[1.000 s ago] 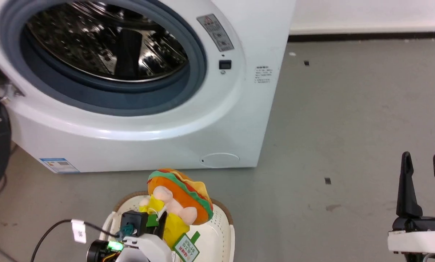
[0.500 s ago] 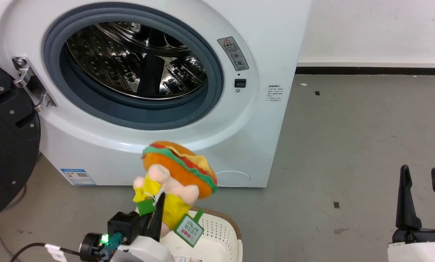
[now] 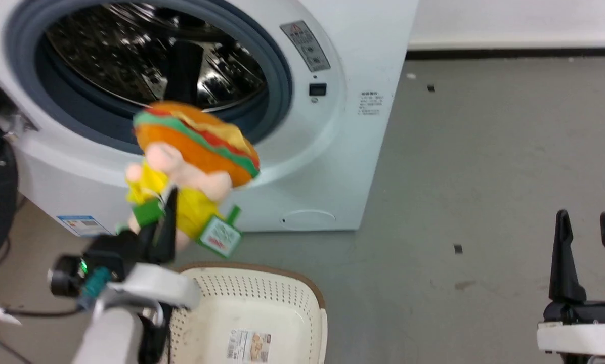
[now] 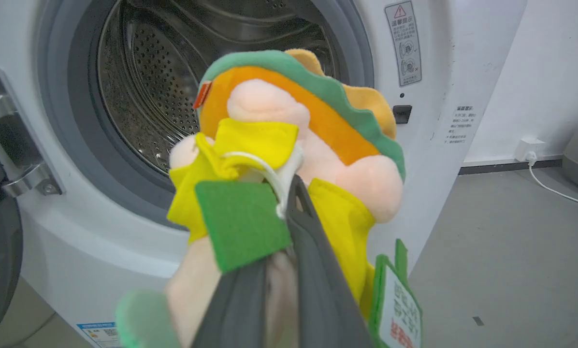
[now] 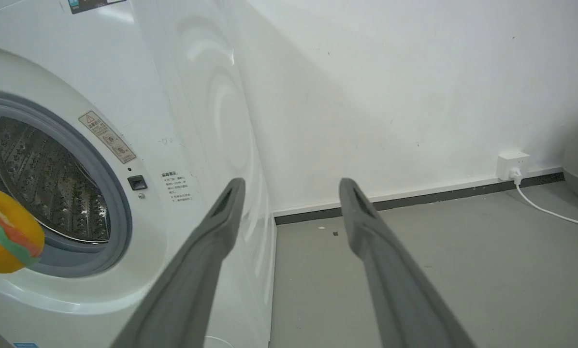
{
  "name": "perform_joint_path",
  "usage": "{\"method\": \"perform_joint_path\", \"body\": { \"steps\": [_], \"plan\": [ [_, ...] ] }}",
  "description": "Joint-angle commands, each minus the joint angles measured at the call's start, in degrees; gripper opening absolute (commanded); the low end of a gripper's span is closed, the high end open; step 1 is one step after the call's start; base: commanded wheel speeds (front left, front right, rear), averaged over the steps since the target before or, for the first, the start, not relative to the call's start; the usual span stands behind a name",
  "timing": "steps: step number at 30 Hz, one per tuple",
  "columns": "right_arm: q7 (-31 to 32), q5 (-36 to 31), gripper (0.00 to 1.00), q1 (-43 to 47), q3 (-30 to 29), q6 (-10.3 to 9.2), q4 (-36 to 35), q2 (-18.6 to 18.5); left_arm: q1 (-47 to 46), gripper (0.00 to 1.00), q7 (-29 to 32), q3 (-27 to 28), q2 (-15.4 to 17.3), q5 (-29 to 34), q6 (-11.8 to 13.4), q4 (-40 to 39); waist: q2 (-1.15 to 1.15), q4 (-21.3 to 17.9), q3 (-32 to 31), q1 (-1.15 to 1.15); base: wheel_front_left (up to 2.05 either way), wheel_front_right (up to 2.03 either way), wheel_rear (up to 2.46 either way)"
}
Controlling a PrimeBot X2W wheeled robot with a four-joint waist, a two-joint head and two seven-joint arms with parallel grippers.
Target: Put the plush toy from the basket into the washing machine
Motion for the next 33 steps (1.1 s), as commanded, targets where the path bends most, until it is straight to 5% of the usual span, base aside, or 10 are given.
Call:
{"method": "perform_joint_path", "body": {
  "steps": [1,18,33],
  "plan": [
    [-0.2,0.2,1.00,-1.4,0.1,-0.04,-0.6,0.0,-2.3,0.00,0.1,0.7,0.8,-0.2,-0.3,-0.4,0.00,-1.6,3.0,0.00,0.00,0.00,0.00],
    [-0.2,1.8,1.00,-10.0,0.8,-0.04,-4.2,0.0,-32.4,0.00,13.8,7.3,14.2,-2.0,-2.4,8.8,0.00,-9.5,23.5,0.00,0.00,0.00,0.00],
    [-0.2,4.0,1.00,-15.0,2.7,-0.04,-5.3,0.0,-66.1,0.00,23.2,0.0,20.7,4.4,-5.3,29.0,0.00,-14.1,34.9,0.00,0.00,0.00,0.00]
  ]
}}
